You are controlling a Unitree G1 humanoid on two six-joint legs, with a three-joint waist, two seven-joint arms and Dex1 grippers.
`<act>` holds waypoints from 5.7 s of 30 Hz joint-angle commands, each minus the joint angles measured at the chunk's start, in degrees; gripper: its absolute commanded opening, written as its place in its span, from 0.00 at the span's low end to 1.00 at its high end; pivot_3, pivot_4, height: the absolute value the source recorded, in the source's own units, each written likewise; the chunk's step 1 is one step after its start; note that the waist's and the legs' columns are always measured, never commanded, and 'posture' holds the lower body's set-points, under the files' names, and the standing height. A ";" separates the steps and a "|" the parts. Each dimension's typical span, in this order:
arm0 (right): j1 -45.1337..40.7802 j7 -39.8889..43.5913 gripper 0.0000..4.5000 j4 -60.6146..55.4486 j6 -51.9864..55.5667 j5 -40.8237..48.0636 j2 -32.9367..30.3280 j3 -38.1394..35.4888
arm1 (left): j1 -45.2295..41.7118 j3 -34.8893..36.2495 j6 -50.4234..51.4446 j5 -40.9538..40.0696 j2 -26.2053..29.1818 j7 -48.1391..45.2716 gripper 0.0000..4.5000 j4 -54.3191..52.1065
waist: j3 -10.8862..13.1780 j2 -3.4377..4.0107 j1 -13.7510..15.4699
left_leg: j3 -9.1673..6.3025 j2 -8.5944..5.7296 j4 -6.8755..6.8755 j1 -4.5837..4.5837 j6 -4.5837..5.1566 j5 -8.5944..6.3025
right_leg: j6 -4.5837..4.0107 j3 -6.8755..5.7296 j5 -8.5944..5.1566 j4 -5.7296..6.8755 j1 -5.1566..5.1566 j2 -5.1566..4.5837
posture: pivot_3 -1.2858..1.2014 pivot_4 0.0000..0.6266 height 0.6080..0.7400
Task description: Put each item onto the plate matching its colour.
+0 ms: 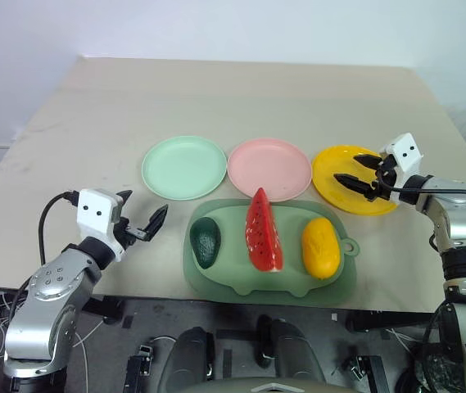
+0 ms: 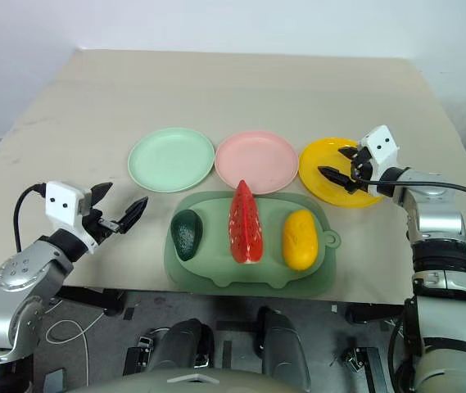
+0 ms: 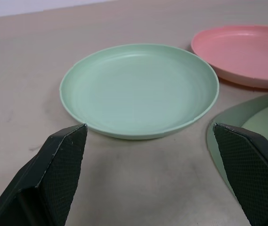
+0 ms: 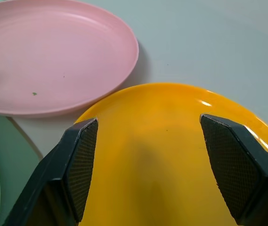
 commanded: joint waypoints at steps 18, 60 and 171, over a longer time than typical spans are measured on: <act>21.17 -11.42 1.00 -56.51 49.31 30.88 -5.89 -19.75 | -6.73 0.22 -0.11 -4.21 5.14 -9.64 1.00 4.16 | 0.00 0.02 -0.04 | -0.08 0.08 -0.04 -0.05 0.00 -0.01 | -0.01 -0.02 -0.01 0.00 -0.04 0.01 | 0.52 0.24 1.00; 17.63 -42.16 0.69 -61.13 82.13 41.44 9.17 -16.10 | -5.88 -1.44 0.42 -3.92 5.13 -7.08 1.00 3.10 | -0.23 -0.29 0.09 | -0.14 0.01 -0.01 -0.11 0.06 -0.04 | -0.02 -0.03 -0.05 -0.09 -0.01 -0.05 | 0.52 0.24 1.00; -13.25 -15.02 0.99 -22.61 10.14 -2.37 5.89 12.65 | -4.98 4.36 12.62 -18.30 3.11 -0.12 1.00 -10.60 | -0.07 -0.10 -0.10 | -0.02 0.04 -0.09 -0.26 0.10 -0.06 | 0.02 -0.03 -0.02 -0.05 -0.26 -0.05 | 0.52 0.24 1.00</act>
